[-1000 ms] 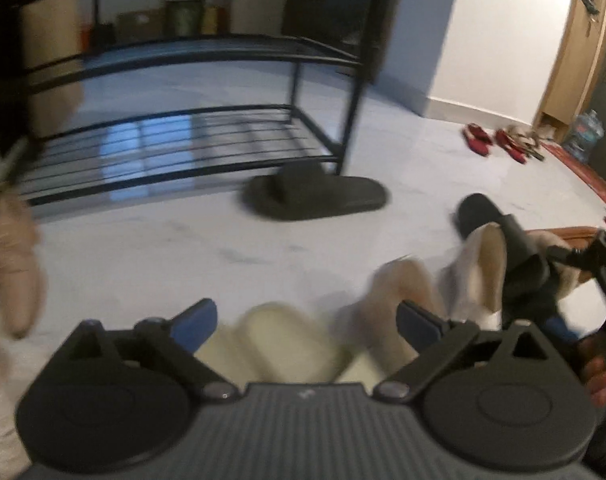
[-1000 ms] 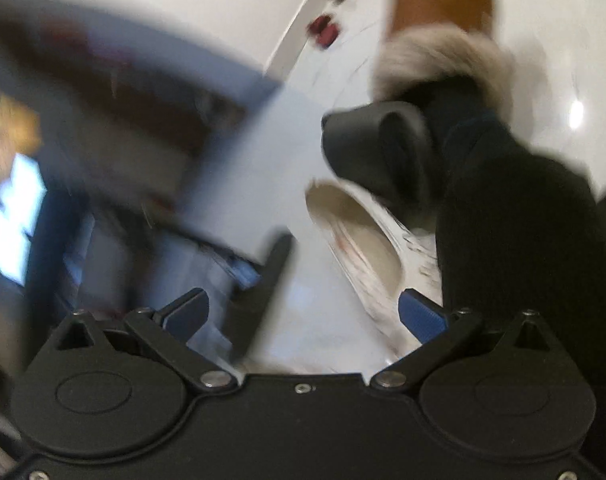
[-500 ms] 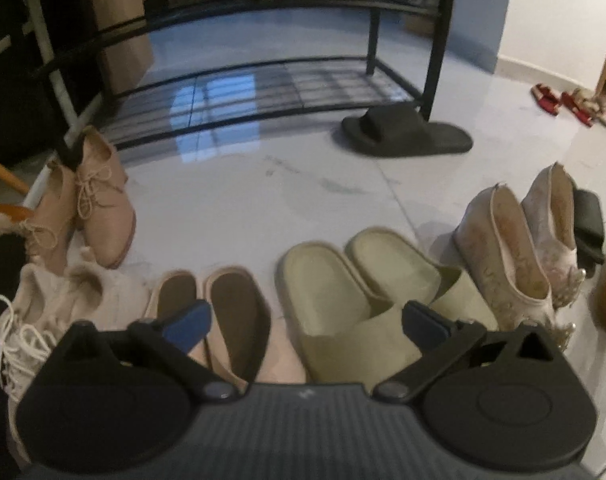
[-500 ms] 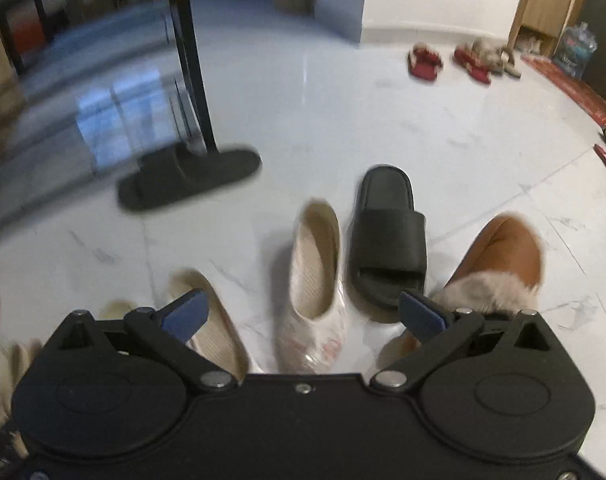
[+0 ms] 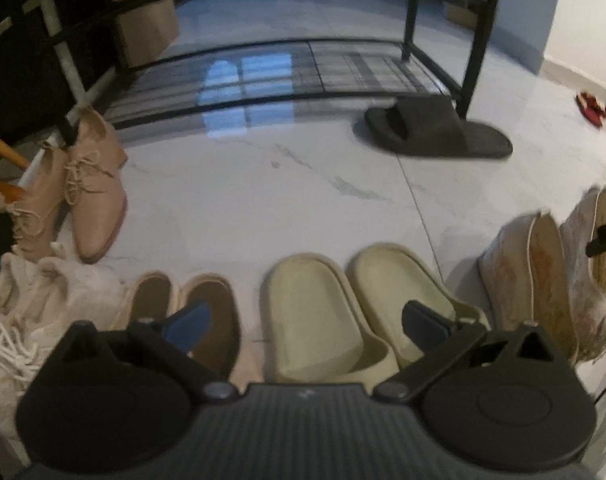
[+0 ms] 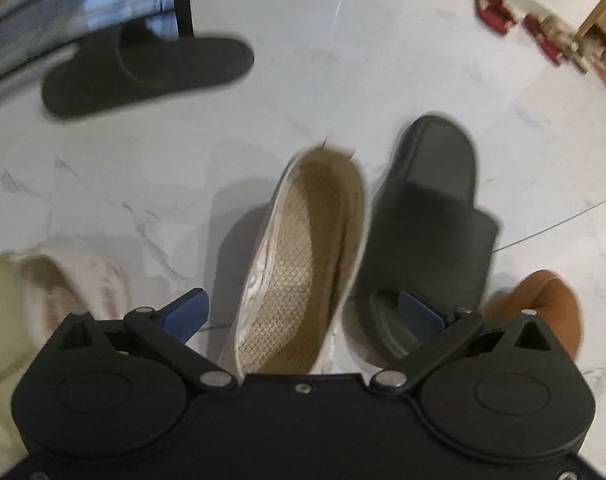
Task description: Organize scattered shoes
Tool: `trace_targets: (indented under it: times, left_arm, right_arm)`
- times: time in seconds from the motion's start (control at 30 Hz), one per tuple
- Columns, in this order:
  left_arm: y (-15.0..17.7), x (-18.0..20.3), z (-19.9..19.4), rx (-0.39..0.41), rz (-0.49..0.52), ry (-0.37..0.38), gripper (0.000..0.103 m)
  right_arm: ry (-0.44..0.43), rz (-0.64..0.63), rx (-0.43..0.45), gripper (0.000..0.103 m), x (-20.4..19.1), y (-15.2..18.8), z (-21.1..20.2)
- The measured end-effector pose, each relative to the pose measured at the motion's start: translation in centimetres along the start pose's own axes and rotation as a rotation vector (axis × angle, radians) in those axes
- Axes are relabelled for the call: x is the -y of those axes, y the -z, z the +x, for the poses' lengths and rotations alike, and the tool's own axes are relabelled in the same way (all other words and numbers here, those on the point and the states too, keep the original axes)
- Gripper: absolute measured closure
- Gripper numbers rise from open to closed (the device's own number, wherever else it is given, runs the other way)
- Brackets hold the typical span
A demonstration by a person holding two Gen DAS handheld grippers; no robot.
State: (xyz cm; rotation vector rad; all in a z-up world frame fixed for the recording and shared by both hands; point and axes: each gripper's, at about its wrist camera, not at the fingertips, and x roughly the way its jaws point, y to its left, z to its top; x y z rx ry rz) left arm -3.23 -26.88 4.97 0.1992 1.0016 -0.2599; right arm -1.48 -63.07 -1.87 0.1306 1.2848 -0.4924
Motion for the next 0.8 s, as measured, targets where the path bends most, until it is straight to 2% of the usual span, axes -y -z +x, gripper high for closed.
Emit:
trace_targets:
  times: [0.07,0.1,0.13,0.17,0.2,0.33,0.4,0.47,0.57,0.77,0.8]
  left_arm:
    - [0.5,0.6,0.9,-0.035,0.028,0.005,0.001]
    - [0.7,0.7,1.1,-0.040,0.036,0.003,0.001]
    - [1.0,0.8,1.3,-0.047,0.049,-0.001,0.001]
    - [1.3,1.0,1.5,-0.054,0.060,-0.004,0.001]
    - [1.4,0.9,1.5,-0.059,0.056,-0.002,0.001]
    - [1.9,0.7,1.5,-0.080,0.041,0.004,0.001]
    - [2.1,0.6,1.5,-0.090,0.034,0.007,0.001]
    - [2.5,0.5,1.0,-0.082,0.031,0.010,0.001]
    - [3.0,0.5,0.5,-0.089,0.032,0.016,0.001]
    - [3.3,-0.5,-0.4,-0.072,0.021,-0.001,0.001]
    - [3.2,-0.6,-0.4,-0.070,0.016,-0.002,0.001]
  right_arm:
    - [0.023,-0.017,-0.014,0.003,-0.3,0.1,1.2]
    - [0.002,-0.024,-0.014,0.024,-0.6,0.4,1.8]
    - [-0.019,-0.032,-0.013,0.030,-0.8,0.6,2.3]
    - [-0.034,-0.045,-0.011,0.031,-1.2,0.9,2.8]
    - [-0.004,-0.105,0.000,0.032,-2.2,1.4,2.8]
    - [-0.050,-0.259,-0.030,0.036,-3.4,2.8,2.0]
    - [-0.077,-0.362,-0.024,0.037,-4.4,5.1,1.1]
    - [-0.115,-0.344,-0.022,0.040,-4.9,6.5,0.3]
    - [-0.186,-0.267,-0.030,0.042,-5.1,6.8,-0.6]
    - [-0.147,-0.283,-0.005,0.040,-7.5,7.5,-1.5]
    - [-0.140,-0.260,-0.018,0.034,-7.4,7.4,-1.5]
